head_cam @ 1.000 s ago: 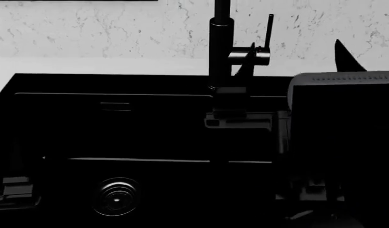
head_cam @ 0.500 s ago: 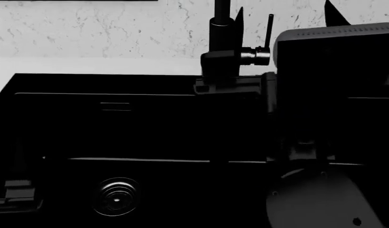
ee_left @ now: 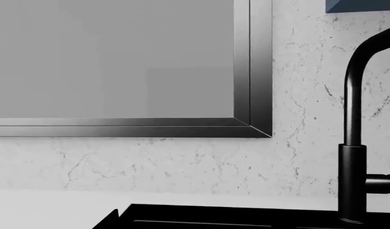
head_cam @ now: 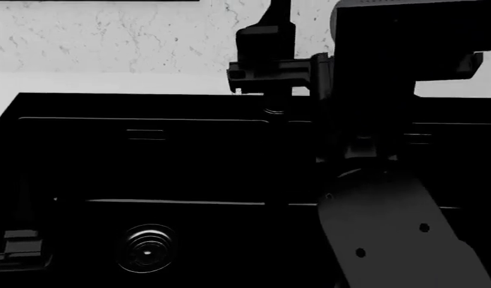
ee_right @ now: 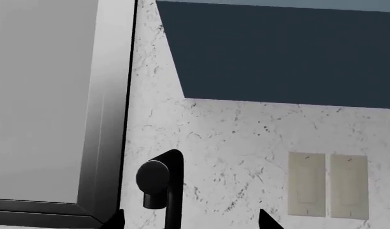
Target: Turn the sink spout to the right.
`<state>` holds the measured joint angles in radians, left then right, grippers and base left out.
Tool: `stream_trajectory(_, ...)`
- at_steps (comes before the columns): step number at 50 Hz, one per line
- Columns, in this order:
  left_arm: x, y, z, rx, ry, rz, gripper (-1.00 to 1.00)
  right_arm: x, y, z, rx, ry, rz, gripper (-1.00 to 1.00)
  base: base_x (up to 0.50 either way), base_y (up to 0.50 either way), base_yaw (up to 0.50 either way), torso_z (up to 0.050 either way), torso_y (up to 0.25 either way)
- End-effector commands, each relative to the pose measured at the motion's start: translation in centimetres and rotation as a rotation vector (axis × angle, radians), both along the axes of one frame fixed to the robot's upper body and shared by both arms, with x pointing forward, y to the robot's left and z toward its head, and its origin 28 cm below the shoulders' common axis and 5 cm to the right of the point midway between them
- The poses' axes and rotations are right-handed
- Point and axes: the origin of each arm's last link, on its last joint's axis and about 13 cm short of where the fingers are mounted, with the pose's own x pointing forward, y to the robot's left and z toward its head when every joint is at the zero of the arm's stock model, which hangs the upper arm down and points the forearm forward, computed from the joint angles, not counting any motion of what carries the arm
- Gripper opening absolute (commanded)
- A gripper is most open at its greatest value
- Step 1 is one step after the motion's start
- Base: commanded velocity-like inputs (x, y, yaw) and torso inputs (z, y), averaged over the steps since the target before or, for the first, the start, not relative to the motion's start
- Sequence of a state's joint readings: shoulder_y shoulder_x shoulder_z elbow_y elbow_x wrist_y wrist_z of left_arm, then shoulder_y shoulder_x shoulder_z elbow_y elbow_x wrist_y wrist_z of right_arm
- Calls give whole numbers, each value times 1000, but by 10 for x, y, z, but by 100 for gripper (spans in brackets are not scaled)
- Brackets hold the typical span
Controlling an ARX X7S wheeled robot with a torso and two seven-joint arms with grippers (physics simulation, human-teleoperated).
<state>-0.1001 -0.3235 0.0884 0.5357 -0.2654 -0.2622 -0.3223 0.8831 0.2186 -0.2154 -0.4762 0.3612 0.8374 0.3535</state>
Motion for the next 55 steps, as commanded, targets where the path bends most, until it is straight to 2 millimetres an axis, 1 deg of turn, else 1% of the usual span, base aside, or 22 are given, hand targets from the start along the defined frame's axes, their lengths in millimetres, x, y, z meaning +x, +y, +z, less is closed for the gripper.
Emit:
stream_trajectory(1, 0, 0, 0, -2, -1, 4, 100, 11, 6, 0, 37, -7, 24, 100, 0, 0, 0, 0, 0)
stream_trajectory(7, 0, 0, 0, -2, 0, 5, 100, 20, 10, -3, 50, 1, 44, 100, 0, 0, 0, 0, 0)
stream_trajectory(25, -1, 0, 0, -4, -9, 6, 100, 34, 21, 6, 54, -11, 70, 100, 0, 0, 0, 0, 0)
stream_trajectory(30, -1, 0, 0, -5, -11, 2, 100, 39, 22, 3, 56, -4, 66, 100, 0, 0, 0, 0, 0)
stream_trajectory(43, -1, 1, 0, -8, -16, 3, 100, 56, 23, 4, 53, -5, 67, 100, 0, 0, 0, 0, 0)
stream_trajectory(55, -1, 1, 0, -9, -11, 3, 100, 66, 21, 1, 46, 5, 61, 100, 0, 0, 0, 0, 0)
